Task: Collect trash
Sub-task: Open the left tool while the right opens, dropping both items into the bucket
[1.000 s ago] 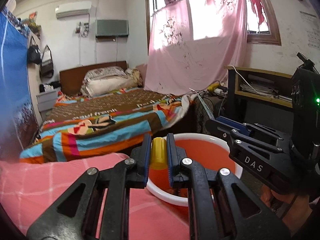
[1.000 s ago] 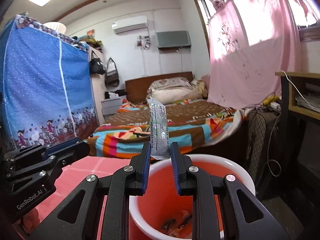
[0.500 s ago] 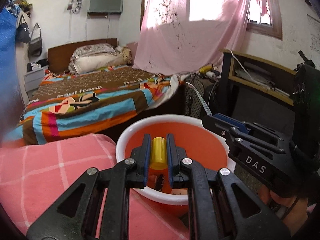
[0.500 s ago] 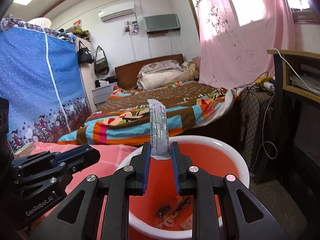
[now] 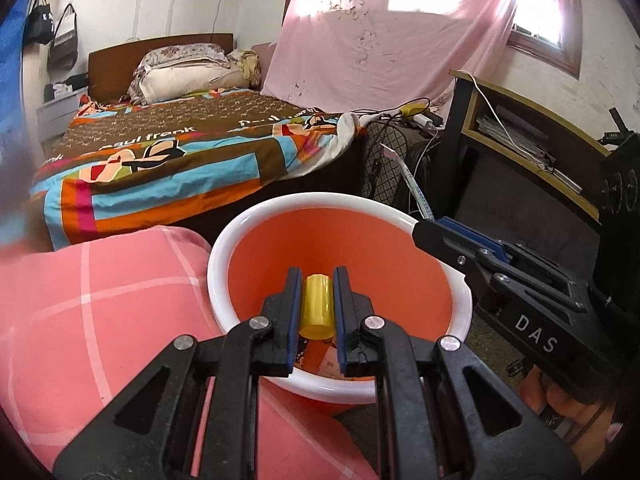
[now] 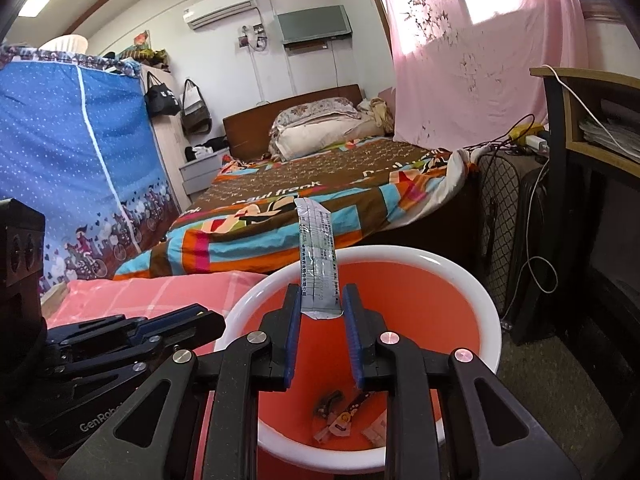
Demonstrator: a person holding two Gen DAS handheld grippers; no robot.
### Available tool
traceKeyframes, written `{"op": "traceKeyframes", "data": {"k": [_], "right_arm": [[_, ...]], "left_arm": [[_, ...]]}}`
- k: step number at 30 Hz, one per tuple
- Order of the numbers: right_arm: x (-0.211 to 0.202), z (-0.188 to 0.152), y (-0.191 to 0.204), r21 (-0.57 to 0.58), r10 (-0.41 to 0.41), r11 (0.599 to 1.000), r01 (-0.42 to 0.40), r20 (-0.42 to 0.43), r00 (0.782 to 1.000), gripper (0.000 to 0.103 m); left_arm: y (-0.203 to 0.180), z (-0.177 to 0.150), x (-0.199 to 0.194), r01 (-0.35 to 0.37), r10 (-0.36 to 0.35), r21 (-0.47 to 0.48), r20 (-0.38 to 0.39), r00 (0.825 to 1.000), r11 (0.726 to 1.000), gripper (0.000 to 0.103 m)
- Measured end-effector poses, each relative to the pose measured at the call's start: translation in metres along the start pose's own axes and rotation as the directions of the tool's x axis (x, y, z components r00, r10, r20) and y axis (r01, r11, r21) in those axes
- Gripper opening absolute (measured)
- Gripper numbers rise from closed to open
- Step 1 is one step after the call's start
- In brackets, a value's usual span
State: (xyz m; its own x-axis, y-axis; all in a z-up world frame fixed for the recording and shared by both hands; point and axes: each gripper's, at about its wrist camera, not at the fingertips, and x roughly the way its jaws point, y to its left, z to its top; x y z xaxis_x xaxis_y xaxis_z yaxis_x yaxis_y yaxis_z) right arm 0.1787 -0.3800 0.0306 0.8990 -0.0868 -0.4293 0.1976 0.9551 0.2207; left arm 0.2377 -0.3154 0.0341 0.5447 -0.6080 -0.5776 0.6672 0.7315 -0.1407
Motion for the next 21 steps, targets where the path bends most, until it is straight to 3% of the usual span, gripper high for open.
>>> {"op": "traceKeyframes", "data": {"k": [21], "right_arm": [[0.0046, 0.0009, -0.0085, 0.022, -0.012, 1.000, 0.013, -0.025, 1.000, 0.020]], "left_arm": [[0.0055, -0.0007, -0.0004, -0.008, 0.008, -0.020, -0.006, 1.000, 1.000, 0.033]]}}
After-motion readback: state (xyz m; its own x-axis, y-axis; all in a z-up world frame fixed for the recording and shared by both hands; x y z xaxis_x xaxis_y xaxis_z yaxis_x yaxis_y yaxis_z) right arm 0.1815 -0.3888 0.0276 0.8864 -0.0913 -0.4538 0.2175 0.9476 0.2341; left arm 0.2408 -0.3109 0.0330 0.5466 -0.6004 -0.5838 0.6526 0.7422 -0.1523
